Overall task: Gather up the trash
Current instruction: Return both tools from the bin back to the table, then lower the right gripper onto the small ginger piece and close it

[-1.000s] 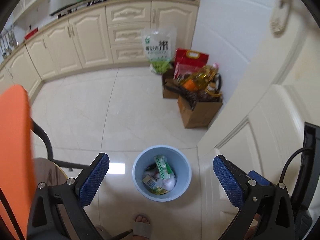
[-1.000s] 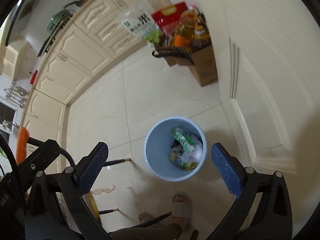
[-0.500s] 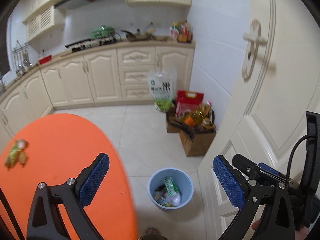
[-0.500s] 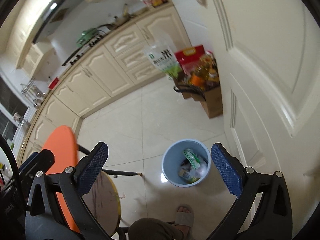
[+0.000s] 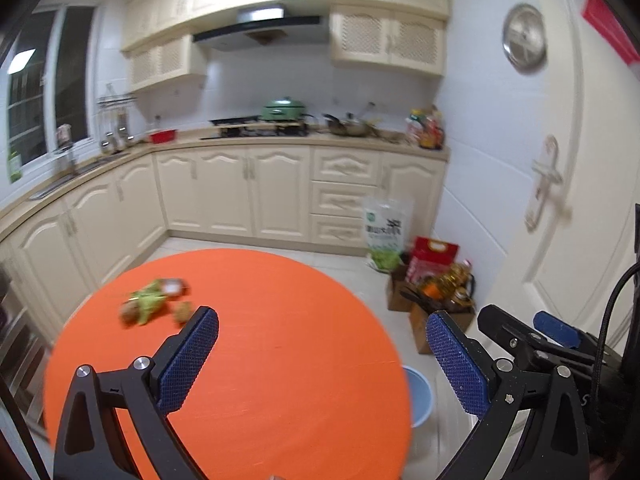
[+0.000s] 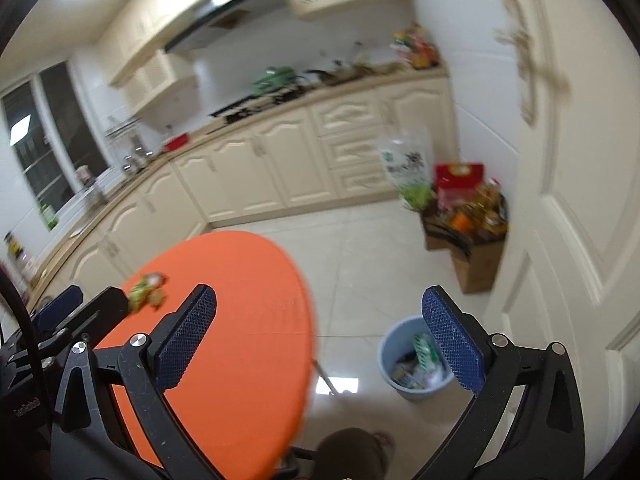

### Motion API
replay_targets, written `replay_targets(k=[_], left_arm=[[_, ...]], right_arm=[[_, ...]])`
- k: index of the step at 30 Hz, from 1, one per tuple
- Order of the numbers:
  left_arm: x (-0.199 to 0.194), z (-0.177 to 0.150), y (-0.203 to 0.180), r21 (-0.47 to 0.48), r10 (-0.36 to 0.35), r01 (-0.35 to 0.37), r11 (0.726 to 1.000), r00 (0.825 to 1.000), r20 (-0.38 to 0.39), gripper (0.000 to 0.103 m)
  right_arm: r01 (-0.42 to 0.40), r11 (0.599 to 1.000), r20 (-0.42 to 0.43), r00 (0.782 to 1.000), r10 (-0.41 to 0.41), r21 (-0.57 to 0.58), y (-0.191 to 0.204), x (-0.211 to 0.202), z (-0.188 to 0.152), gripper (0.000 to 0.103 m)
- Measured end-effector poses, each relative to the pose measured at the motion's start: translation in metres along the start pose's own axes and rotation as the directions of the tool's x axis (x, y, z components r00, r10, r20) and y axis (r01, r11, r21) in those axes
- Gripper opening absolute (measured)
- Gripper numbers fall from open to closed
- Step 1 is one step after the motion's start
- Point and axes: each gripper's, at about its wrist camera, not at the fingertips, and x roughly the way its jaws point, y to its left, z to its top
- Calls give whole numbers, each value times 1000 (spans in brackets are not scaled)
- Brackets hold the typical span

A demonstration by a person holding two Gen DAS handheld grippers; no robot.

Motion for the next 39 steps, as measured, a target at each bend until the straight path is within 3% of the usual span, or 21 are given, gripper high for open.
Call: replay_targets(k=[12, 22, 31, 39], left_arm=[[-105, -55, 83, -144, 175, -167, 975, 983, 47, 102], [-161, -85, 75, -229, 283, -262, 937, 957, 65, 102], [-170, -81, 73, -253, 305, -280, 926, 950, 63, 102], [-132, -47, 113, -263, 300, -282, 923, 954, 28, 102]], right_arm=[[-126, 970, -2, 992, 129, -205, 140, -10, -24, 103], [-177, 936, 4, 982, 187, -304, 198, -23, -38, 103], [-207, 912, -2, 975, 220, -354, 229, -23, -42, 103], [-222, 903, -42, 974, 223, -369, 240, 6, -37, 103]])
